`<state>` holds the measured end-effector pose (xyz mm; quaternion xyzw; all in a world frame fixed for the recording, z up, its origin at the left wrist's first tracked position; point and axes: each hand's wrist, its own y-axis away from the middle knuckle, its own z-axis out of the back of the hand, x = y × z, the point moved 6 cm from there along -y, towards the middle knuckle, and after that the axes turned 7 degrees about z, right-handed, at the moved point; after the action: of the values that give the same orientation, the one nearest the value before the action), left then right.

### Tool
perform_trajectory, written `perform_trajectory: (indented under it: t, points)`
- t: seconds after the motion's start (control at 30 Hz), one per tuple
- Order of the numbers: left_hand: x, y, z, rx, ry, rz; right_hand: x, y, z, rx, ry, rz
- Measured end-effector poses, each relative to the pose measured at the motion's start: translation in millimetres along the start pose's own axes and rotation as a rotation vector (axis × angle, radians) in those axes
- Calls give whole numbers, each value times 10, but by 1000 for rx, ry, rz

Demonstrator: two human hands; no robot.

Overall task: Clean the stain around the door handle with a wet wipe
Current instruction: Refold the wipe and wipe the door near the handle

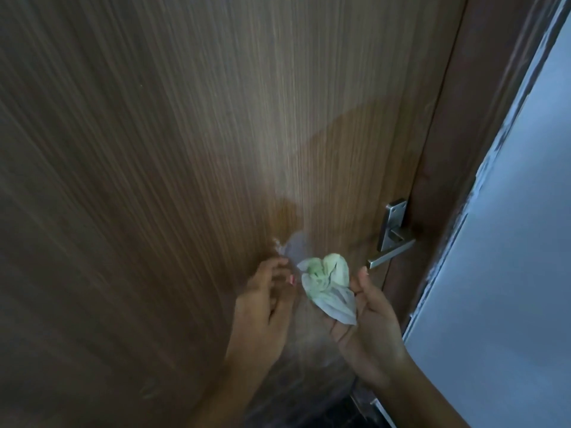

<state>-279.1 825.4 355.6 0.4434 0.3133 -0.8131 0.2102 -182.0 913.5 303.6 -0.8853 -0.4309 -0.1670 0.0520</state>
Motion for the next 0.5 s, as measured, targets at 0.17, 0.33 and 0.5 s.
perform_trajectory:
  t: [0.17,0.33,0.5]
  points:
    - [195,194,-414,256,610,592,134,16,18,-3,268,30]
    - [96,139,-536,200,824,573,451,-1,-13,-32,1017,158]
    - [72,213,-592,-16,632,488,810,9,-90,151,1279,224]
